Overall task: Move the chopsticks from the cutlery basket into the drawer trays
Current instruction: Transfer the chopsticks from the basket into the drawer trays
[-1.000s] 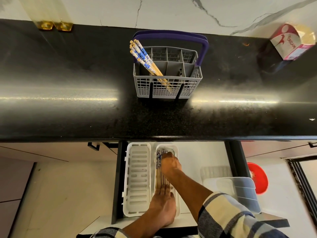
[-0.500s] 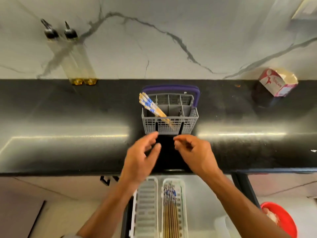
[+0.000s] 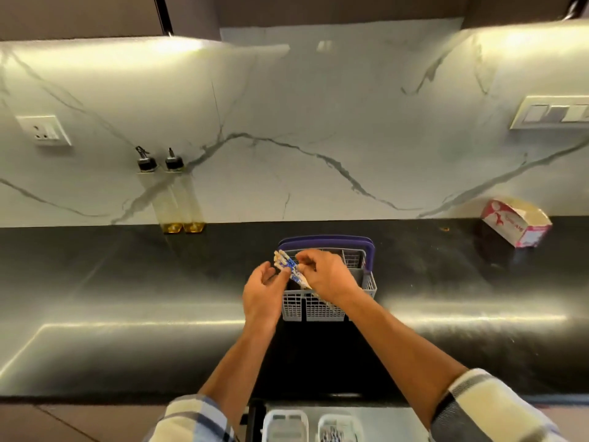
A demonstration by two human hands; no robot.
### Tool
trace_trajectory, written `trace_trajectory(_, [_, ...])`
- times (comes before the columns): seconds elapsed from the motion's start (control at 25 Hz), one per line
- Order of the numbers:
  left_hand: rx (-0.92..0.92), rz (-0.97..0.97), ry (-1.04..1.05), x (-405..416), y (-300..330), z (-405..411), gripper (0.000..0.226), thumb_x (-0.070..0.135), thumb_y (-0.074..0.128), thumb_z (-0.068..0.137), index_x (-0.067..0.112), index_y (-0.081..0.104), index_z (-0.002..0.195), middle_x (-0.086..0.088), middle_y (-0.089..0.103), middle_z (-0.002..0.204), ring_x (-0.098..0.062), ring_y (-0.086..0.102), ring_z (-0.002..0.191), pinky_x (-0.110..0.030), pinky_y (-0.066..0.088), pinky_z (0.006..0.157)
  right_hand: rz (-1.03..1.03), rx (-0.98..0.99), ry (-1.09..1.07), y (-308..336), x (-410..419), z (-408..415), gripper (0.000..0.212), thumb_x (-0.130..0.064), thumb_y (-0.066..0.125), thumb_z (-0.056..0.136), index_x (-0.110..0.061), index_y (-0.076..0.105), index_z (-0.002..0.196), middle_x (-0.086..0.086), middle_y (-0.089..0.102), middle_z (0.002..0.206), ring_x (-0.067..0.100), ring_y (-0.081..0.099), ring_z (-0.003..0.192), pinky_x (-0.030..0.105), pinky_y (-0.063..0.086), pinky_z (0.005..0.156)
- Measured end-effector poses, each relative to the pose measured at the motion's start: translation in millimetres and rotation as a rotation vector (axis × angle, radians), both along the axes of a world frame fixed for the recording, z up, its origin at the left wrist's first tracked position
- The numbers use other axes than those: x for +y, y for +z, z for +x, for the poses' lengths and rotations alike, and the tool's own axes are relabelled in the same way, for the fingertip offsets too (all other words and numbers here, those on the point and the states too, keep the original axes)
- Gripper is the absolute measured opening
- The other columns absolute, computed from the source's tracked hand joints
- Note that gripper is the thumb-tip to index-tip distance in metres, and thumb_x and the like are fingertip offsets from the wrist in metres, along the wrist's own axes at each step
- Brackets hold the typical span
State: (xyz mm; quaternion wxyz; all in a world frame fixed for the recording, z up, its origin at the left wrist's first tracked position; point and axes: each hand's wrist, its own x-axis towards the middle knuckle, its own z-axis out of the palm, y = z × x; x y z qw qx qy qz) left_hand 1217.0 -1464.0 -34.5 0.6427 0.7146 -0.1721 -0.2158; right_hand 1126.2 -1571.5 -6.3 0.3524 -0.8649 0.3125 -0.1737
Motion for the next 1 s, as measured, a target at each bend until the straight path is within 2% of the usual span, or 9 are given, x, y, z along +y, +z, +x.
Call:
trace_trajectory(0.12, [-0.124, 0.027, -0.002, -6, 2, -4, 0.036, 0.032, 0.063, 0.093, 0.017, 0.064, 0.126, 0.003, 0.072, 0.112, 0.0, 0.065, 0.093, -0.021, 0.053, 0.085, -0.006, 0.146, 0.059, -8, -10, 17, 0.029, -0.024, 0.057, 0.098, -0.02, 0.06, 0.127, 0.003, 0.068, 0.117, 0.017, 0.063, 0.1, 0.033, 0.053, 0.092])
trace_trajectory(0.28, [-0.178, 0.062, -0.028, -16, 0, 2, 0.025, 0.035, 0.055, 0.096, 0.027, 0.069, 0.115, 0.008, 0.072, 0.1, -0.006, 0.066, 0.092, -0.034, 0.058, 0.088, 0.032, 0.194, 0.098, -12, -20, 21, 0.03, -0.025, 0.059, 0.096, -0.021, 0.062, 0.125, 0.001, 0.068, 0.115, 0.013, 0.061, 0.095, 0.027, 0.048, 0.085])
trace_trajectory(0.44, [-0.15, 0.017, 0.019, -23, -1, 8, 0.01, 0.031, 0.063, 0.091, 0.035, 0.071, 0.095, 0.012, 0.073, 0.084, -0.011, 0.072, 0.083, -0.041, 0.062, 0.079, 0.023, 0.138, 0.065, -15, -26, 18, 0.026, -0.027, 0.063, 0.095, -0.021, 0.065, 0.119, -0.003, 0.068, 0.108, 0.011, 0.061, 0.091, 0.023, 0.046, 0.08])
trace_trajectory(0.64, [-0.04, -0.023, 0.051, -29, 0, 15, 0.017, 0.024, 0.068, 0.09, 0.018, 0.076, 0.104, 0.003, 0.076, 0.083, -0.013, 0.075, 0.075, -0.039, 0.064, 0.072, -0.014, 0.117, 0.063, -14, -30, 15, 0.027, -0.027, 0.062, 0.096, -0.018, 0.065, 0.121, -0.001, 0.067, 0.112, 0.014, 0.061, 0.097, 0.024, 0.047, 0.083])
trace_trajectory(0.8, [-0.006, -0.05, 0.039, -29, -2, 15, 0.018, 0.023, 0.07, 0.09, 0.016, 0.075, 0.106, 0.001, 0.076, 0.086, -0.014, 0.075, 0.077, -0.036, 0.064, 0.071, -0.012, 0.125, 0.05, -16, -37, 16, 0.022, -0.029, 0.062, 0.095, -0.021, 0.07, 0.115, -0.001, 0.072, 0.107, 0.013, 0.064, 0.092, 0.02, 0.047, 0.073])
trace_trajectory(1.0, [0.095, -0.077, 0.011, -27, -7, 14, 0.02, 0.022, 0.071, 0.089, 0.013, 0.074, 0.106, -0.003, 0.077, 0.092, -0.015, 0.076, 0.083, -0.035, 0.063, 0.076, 0.036, 0.115, 0.054, -18, -39, 15, 0.023, -0.031, 0.064, 0.094, -0.022, 0.071, 0.114, -0.005, 0.072, 0.098, 0.01, 0.064, 0.084, 0.019, 0.048, 0.068])
